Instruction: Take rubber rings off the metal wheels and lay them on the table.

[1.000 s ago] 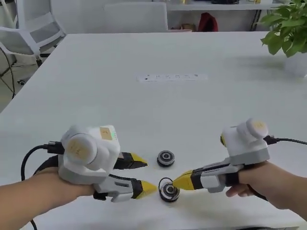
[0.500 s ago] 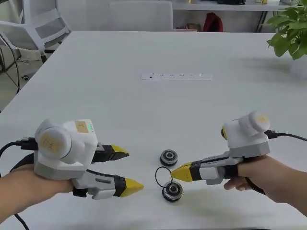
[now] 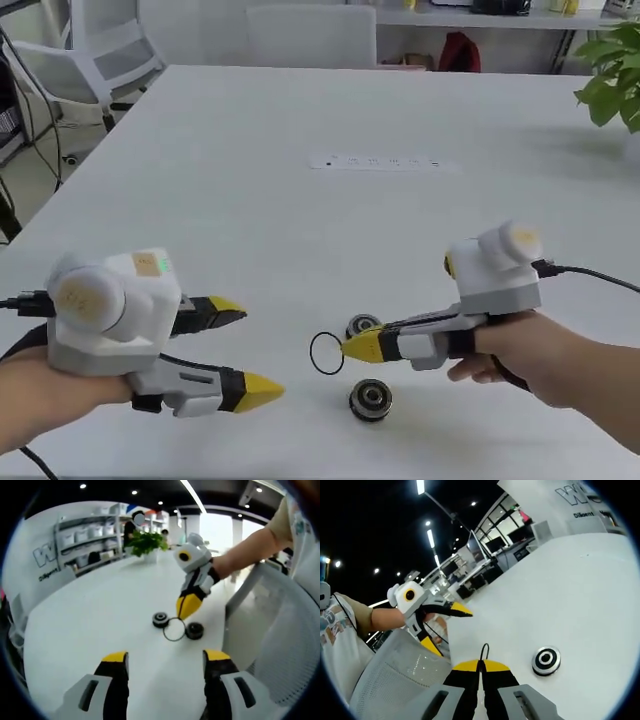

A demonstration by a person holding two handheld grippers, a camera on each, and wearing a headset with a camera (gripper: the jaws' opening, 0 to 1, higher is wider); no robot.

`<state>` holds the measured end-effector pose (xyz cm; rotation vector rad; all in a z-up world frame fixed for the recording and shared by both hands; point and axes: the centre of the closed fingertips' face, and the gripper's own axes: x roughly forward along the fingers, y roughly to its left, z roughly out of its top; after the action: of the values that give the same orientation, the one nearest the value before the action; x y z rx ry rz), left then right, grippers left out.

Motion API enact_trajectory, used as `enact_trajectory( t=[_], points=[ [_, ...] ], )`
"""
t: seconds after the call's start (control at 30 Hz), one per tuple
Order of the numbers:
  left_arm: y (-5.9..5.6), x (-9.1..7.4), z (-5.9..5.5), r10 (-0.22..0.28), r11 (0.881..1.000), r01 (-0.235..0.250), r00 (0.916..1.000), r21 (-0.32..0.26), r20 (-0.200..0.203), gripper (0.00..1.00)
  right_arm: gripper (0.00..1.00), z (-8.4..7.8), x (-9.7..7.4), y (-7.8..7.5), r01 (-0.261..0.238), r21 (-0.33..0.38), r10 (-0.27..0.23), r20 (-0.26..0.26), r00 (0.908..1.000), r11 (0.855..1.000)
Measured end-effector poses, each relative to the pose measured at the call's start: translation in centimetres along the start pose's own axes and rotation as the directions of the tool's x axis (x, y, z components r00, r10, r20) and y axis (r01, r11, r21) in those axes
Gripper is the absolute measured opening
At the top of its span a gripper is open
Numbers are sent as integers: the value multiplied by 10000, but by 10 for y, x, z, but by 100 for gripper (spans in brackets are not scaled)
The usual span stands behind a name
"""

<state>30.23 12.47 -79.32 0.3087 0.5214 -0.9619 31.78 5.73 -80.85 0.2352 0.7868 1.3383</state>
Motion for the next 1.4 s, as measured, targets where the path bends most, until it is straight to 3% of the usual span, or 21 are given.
enact_trajectory(
  t=[0.5, 0.77, 0.97, 1.4],
  points=[
    [5, -10, -4, 427, 9985, -424, 9990, -335, 104, 67, 0, -2, 26, -9, 486, -423, -499, -302, 9983, 9979],
    [6, -12, -8, 430, 9985, -429, 9991, -346, 34, 67, 0, -7, 31, -18, 780, -493, -807, -566, 9951, 9957],
    [6, -12, -9, 414, 9985, -413, 9991, -369, 21, 66, 0, -11, 32, -23, 1127, -983, -1210, -825, 9892, 9888],
    [7, -13, -7, 422, 9986, -424, 9991, -317, -71, 66, 24, -8, 27, -28, 1481, -1707, -1644, -857, 9827, 9741]
  ],
)
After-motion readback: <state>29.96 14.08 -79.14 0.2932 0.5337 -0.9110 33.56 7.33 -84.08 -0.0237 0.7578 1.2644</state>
